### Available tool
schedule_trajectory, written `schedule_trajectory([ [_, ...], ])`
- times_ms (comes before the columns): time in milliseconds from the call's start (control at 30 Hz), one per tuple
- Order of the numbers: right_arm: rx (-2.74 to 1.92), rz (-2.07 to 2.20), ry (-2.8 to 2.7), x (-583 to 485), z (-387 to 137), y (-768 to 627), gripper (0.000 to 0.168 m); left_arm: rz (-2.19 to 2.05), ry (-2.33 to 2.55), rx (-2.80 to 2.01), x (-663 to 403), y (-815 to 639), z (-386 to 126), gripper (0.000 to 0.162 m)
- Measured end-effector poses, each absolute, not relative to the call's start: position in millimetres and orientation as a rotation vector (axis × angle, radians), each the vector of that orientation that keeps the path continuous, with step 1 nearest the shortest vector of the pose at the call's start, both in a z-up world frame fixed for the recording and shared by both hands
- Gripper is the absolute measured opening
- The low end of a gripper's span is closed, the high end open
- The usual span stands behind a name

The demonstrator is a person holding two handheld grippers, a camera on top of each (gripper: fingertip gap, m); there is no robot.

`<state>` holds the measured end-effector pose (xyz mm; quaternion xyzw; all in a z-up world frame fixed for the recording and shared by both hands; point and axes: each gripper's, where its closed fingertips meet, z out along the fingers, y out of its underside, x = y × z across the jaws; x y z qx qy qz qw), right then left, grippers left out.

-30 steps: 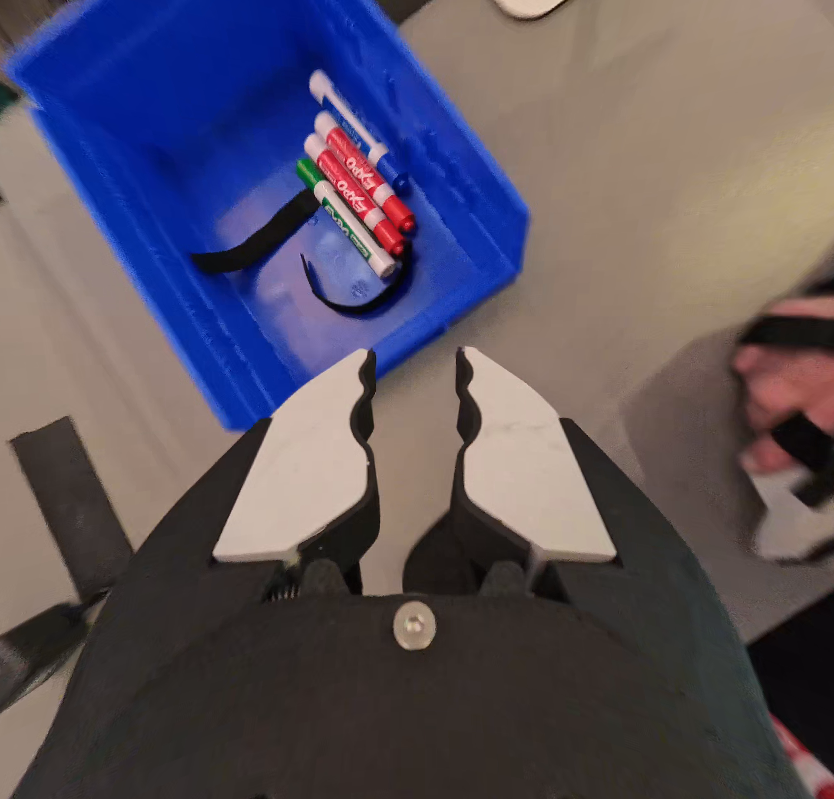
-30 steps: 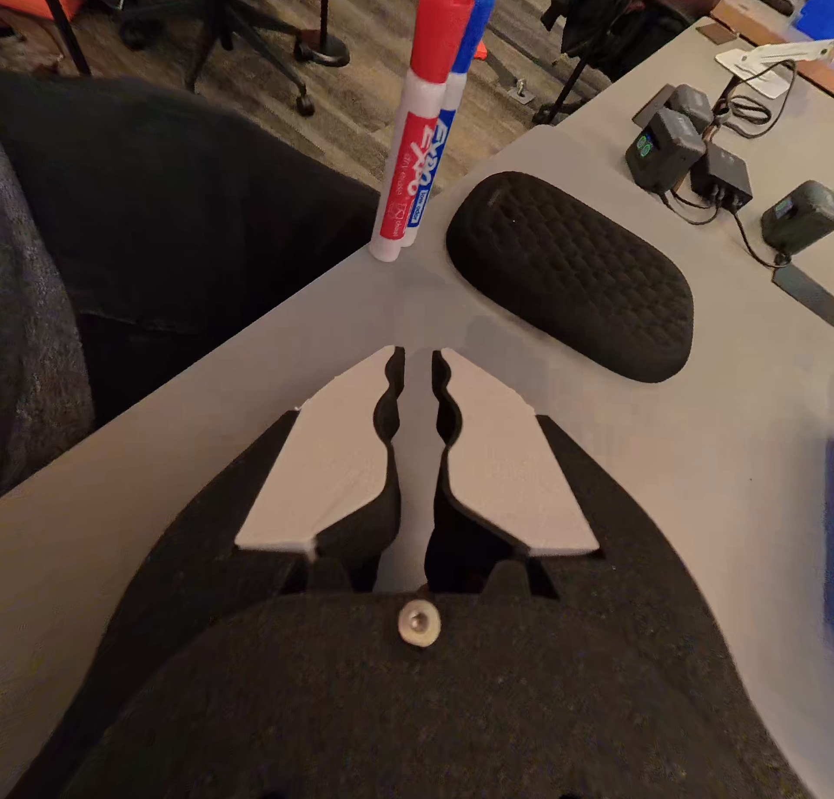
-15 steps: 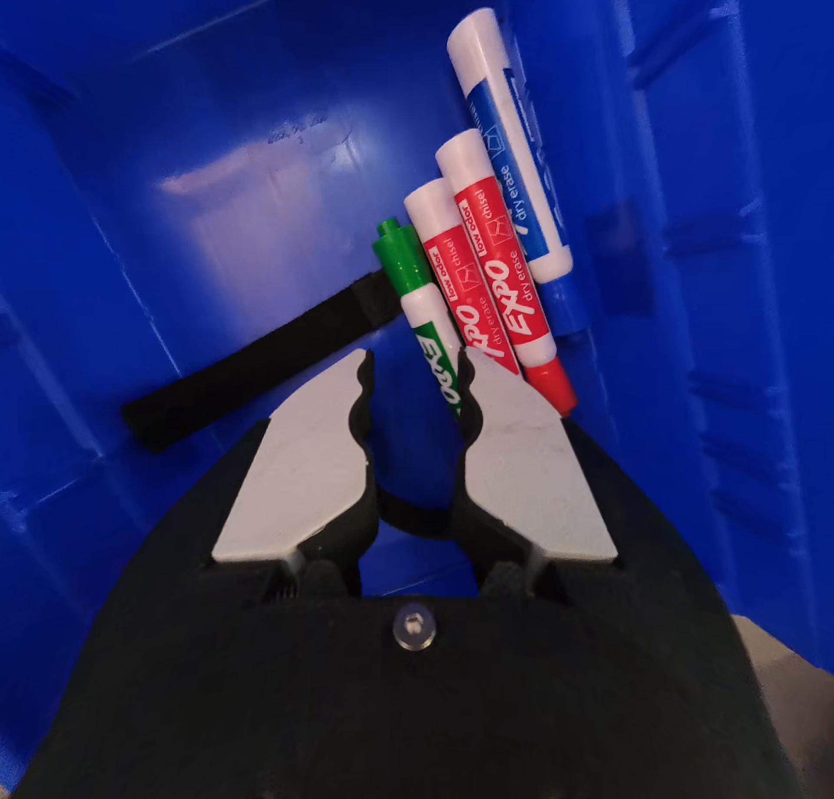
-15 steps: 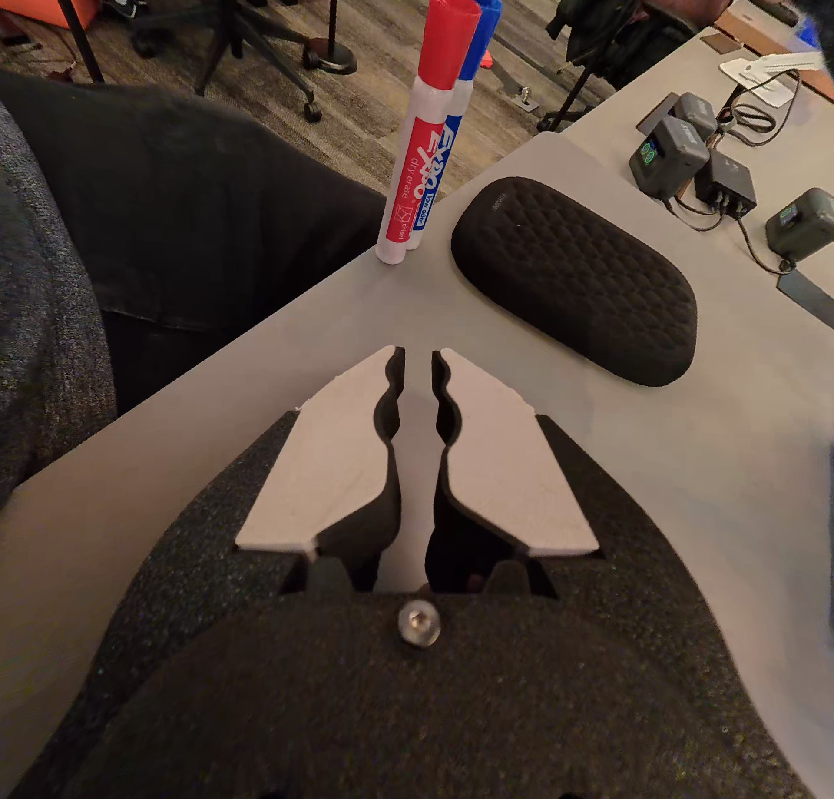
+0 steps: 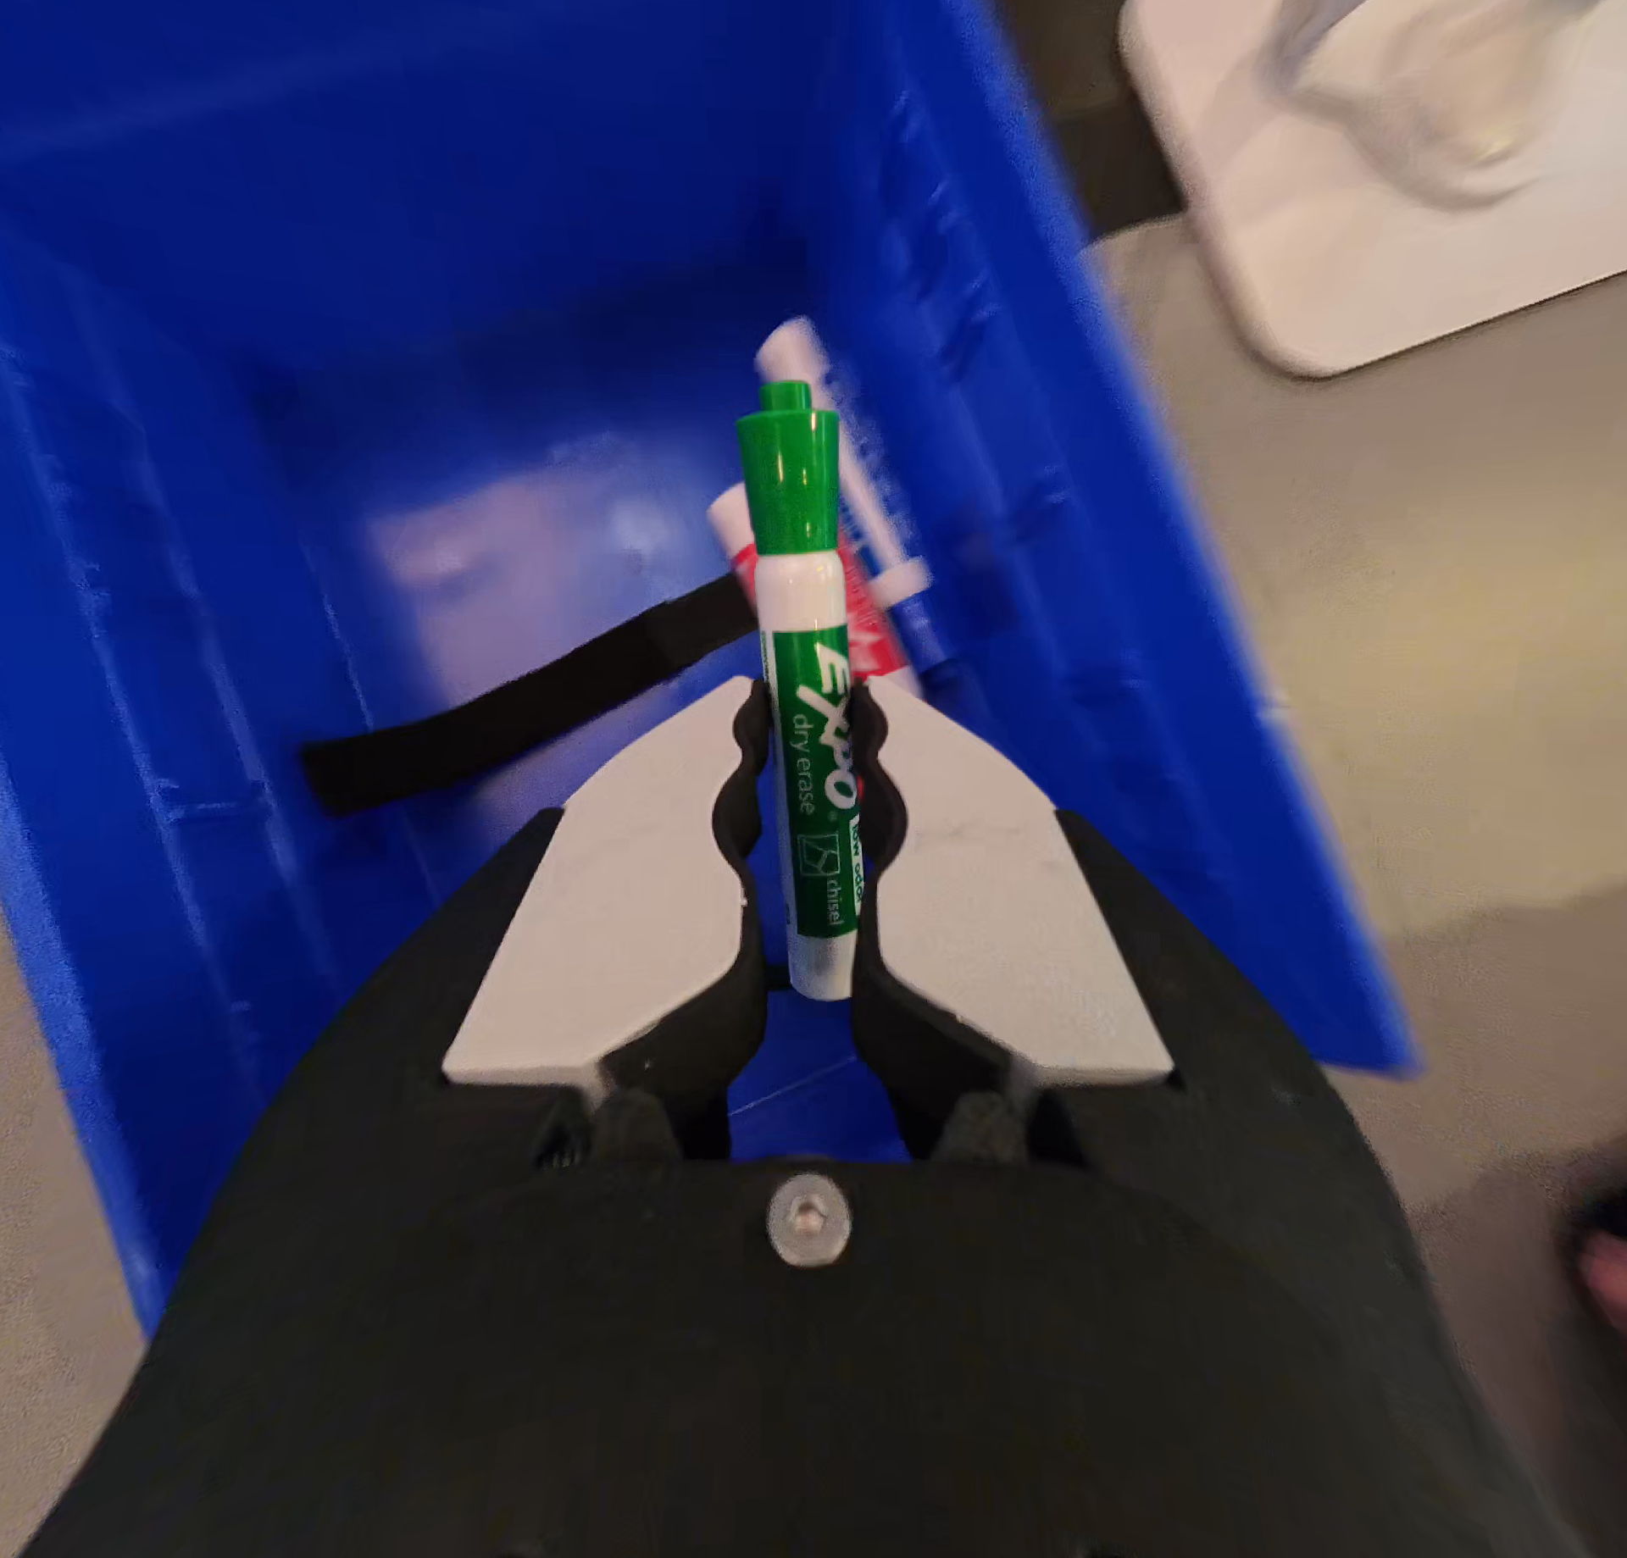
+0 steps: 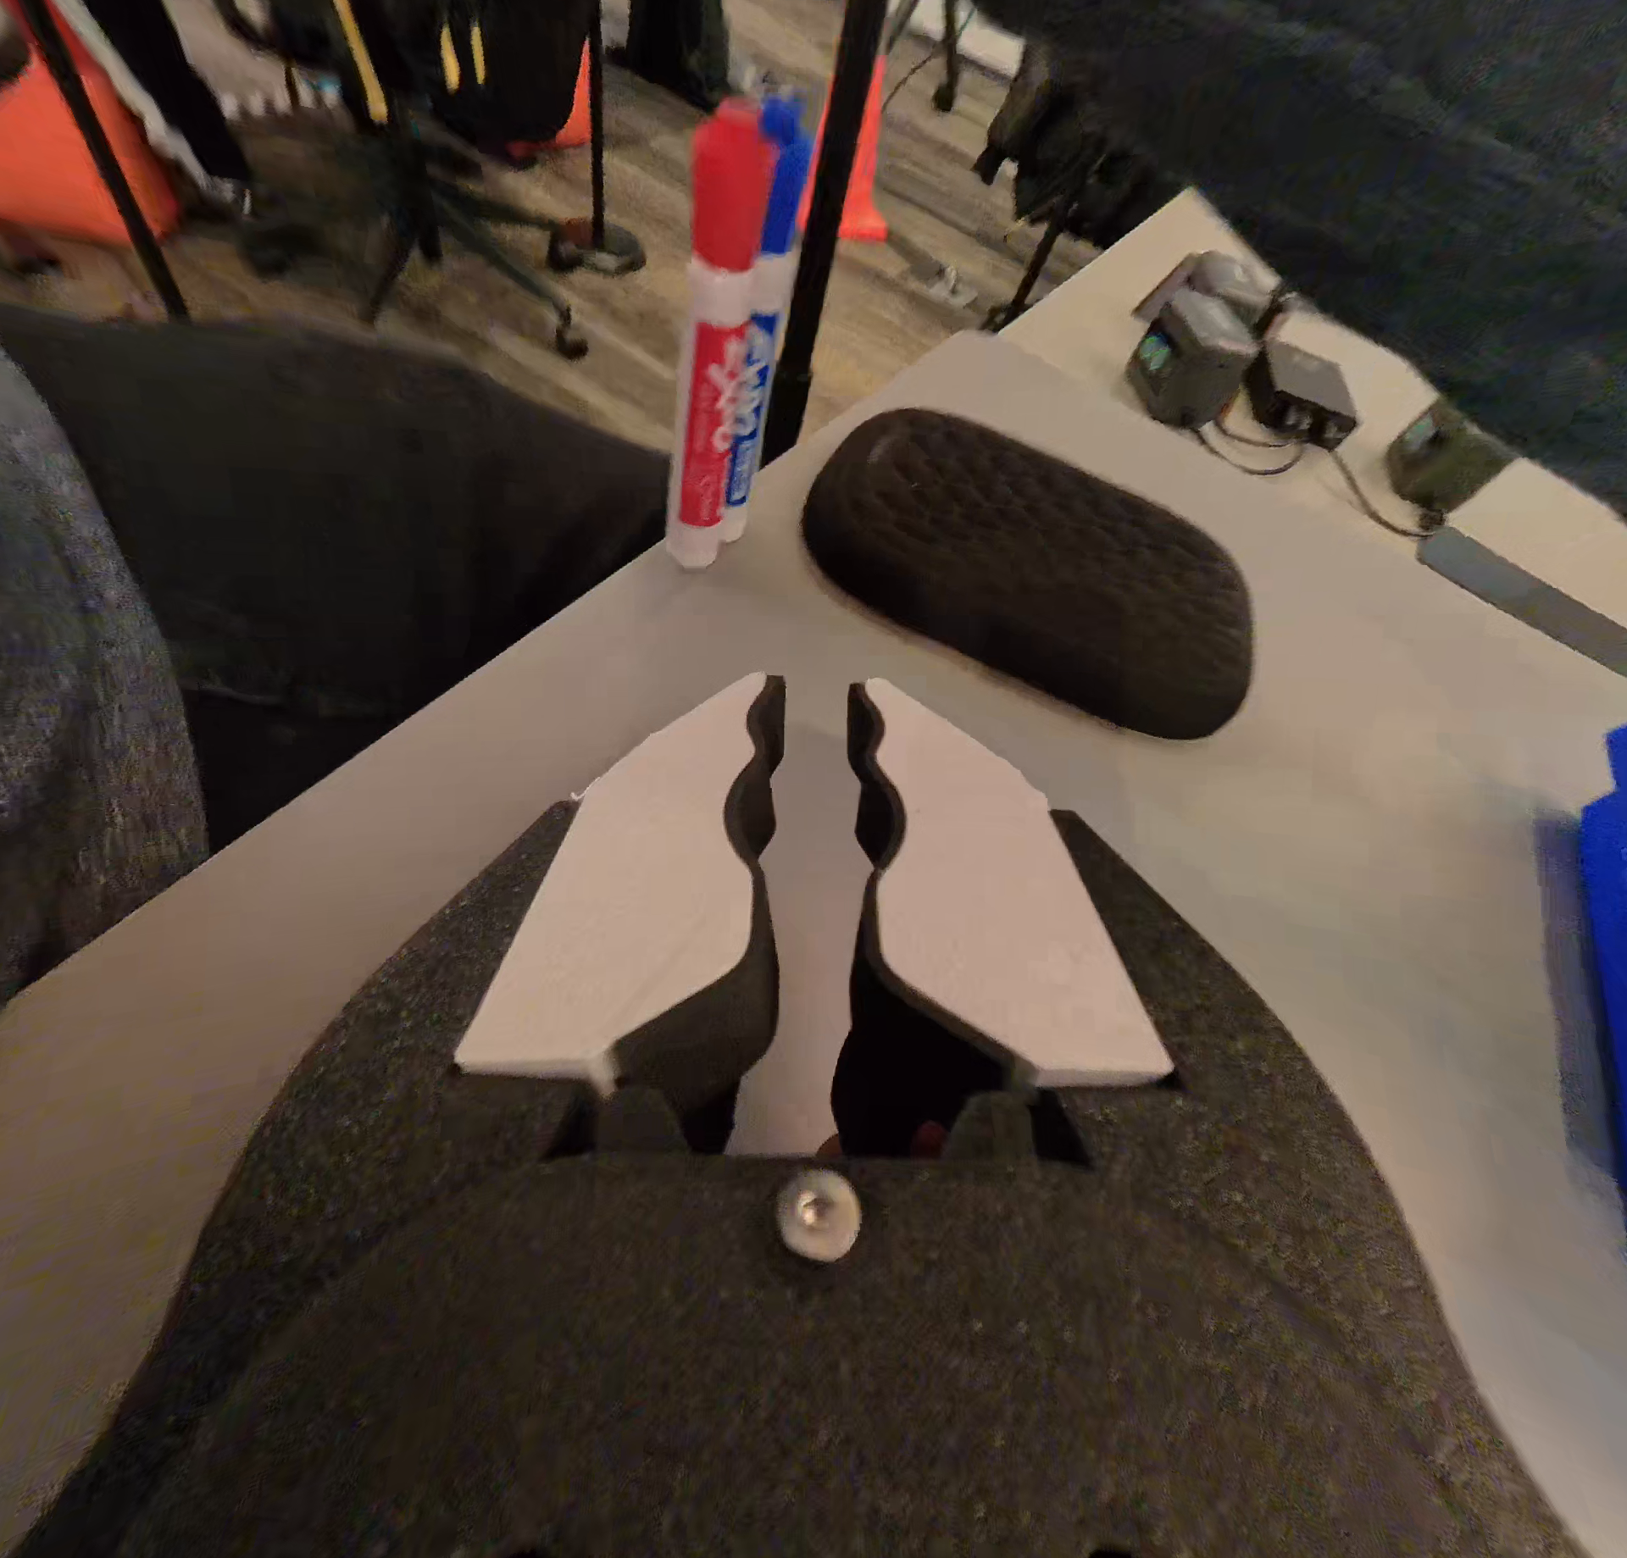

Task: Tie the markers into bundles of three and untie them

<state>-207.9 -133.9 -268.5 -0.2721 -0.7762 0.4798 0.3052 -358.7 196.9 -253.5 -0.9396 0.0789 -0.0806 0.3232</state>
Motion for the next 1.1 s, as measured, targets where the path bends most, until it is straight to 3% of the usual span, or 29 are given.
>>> schedule_trajectory([
  [33, -0.754, 1.308, -1.989, -211, -259, -123, 0.013, -0.258, 0.237, -2.386, -350, 192, -233, 0.019],
  [167, -0.917, 1.467, -1.642, -213, -209, -54, 0.016, -0.366, 0.35, -2.178, -308, 144, -172, 0.018],
  [300, -1.04, 1.62, -1.304, -200, -170, 19, 0.028, -0.437, 0.481, -2.04, -257, 86, -144, 0.019],
  [433, -1.034, 1.77, -1.202, -197, -144, 37, 0.036, -0.531, 0.589, -2.0, -208, 41, -152, 0.018],
  [633, -0.919, 1.831, -1.28, -199, -125, 12, 0.017, -0.619, 0.581, -1.965, -183, 15, -159, 0.018],
  [1100, -0.831, 1.829, -1.496, -215, -140, -33, 0.017, -0.593, 0.651, -2.107, -202, -45, -175, 0.025],
])
